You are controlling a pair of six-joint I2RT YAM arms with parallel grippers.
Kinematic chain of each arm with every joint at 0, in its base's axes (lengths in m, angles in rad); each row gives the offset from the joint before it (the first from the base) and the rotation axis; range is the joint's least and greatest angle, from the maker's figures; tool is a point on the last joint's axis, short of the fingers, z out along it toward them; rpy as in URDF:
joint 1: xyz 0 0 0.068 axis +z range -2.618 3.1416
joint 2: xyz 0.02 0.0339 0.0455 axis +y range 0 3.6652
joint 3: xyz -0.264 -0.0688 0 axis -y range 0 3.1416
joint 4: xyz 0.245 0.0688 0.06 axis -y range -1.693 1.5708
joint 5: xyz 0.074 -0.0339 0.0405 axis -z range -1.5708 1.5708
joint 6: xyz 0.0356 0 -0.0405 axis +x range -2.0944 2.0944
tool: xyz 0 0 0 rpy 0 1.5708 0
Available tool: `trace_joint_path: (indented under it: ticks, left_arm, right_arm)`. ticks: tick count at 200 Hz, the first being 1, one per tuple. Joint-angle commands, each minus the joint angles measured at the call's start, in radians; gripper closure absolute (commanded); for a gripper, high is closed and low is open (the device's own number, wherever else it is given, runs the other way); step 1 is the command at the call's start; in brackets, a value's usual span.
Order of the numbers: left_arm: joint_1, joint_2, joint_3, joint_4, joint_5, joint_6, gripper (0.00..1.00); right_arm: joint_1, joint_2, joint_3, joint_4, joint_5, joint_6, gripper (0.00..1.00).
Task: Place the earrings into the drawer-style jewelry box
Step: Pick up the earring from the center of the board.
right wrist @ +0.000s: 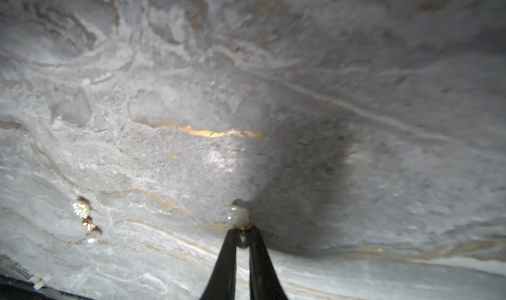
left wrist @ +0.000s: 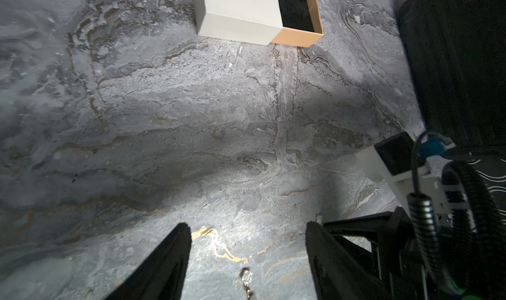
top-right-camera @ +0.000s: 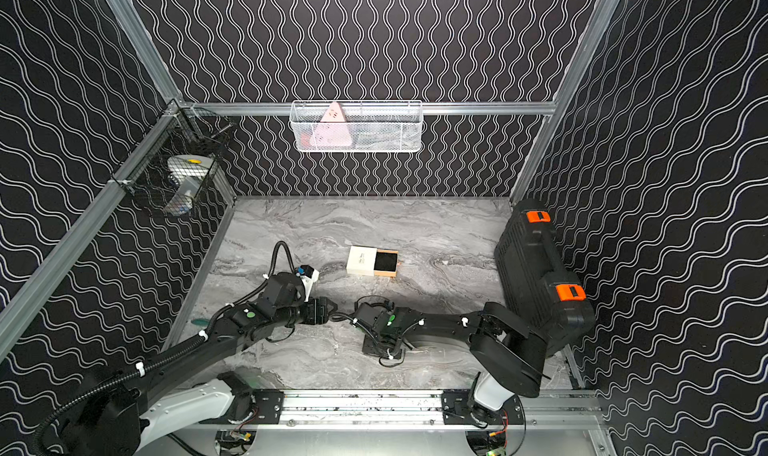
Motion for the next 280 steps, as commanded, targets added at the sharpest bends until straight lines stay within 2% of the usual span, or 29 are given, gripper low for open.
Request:
trace_joint_path:
  ticks: [1,63,99,127,168,203,242,280]
  left_arm:
    - [-0.009,0.002,-0.018,0.085,0.065,-0.02,0.29]
    - [-0.141,0.093,-0.042,0.287,0.122,-0.043,0.29]
    - [-0.21,0.178,-0.047,0.41,0.131,-0.05,0.37]
    - [-0.217,0.256,-0.069,0.561,0.194,-0.1,0.46]
    - [-0.217,0.325,-0.081,0.64,0.224,-0.128,0.57]
    - [-0.217,0.385,-0.083,0.697,0.253,-0.134,0.59]
    - [-0.217,0.435,-0.09,0.778,0.278,-0.163,0.56]
    - [-0.217,0.479,-0.084,0.826,0.297,-0.172,0.63]
  right_arm:
    - [-0.015,-0.05,-0.035,0.057,0.028,0.01,0.88]
    - [-0.166,-0.191,-0.171,0.288,-0.106,0.044,0.88]
    - [-0.23,-0.221,-0.212,0.378,-0.172,0.073,0.88]
    - [-0.252,-0.218,-0.225,0.423,-0.207,0.091,0.88]
    - [-0.262,-0.232,-0.239,0.444,-0.209,0.106,0.88]
    - [-0.264,-0.244,-0.245,0.447,-0.214,0.114,0.88]
    - [-0.266,-0.261,-0.251,0.446,-0.207,0.119,0.88]
    - [-0.269,-0.274,-0.248,0.437,-0.207,0.119,0.88]
